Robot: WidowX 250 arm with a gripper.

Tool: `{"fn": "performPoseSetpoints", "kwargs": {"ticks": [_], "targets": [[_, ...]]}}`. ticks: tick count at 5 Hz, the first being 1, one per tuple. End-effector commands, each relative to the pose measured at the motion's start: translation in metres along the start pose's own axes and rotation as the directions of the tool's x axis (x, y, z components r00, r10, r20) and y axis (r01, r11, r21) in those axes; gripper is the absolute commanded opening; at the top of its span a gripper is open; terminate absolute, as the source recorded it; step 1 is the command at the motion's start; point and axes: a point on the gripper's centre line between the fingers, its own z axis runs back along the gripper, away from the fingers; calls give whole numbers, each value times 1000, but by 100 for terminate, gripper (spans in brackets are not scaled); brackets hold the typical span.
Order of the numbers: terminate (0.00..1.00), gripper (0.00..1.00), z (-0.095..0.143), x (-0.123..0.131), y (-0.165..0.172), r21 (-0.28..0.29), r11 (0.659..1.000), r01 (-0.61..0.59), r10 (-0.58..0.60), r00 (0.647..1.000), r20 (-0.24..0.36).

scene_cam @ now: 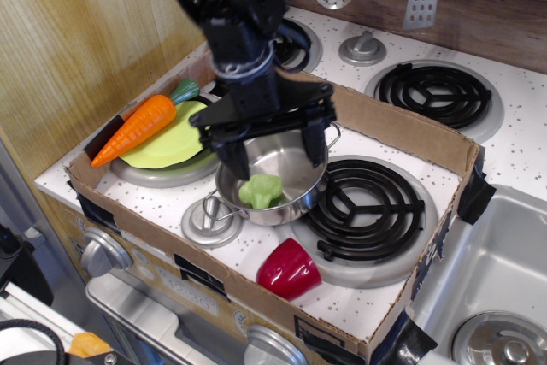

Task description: Take broccoli out of pan

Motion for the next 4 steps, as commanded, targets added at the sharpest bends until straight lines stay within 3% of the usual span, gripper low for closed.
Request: {"fn": "performPoseSetpoints", "kwargs": {"ticks": [1,4], "targets": [[0,100,-2,11,11,-6,1000,1,-1,1000,3],[0,100,-27,18,18,-53,999,-4,3,1000,-11]]}}
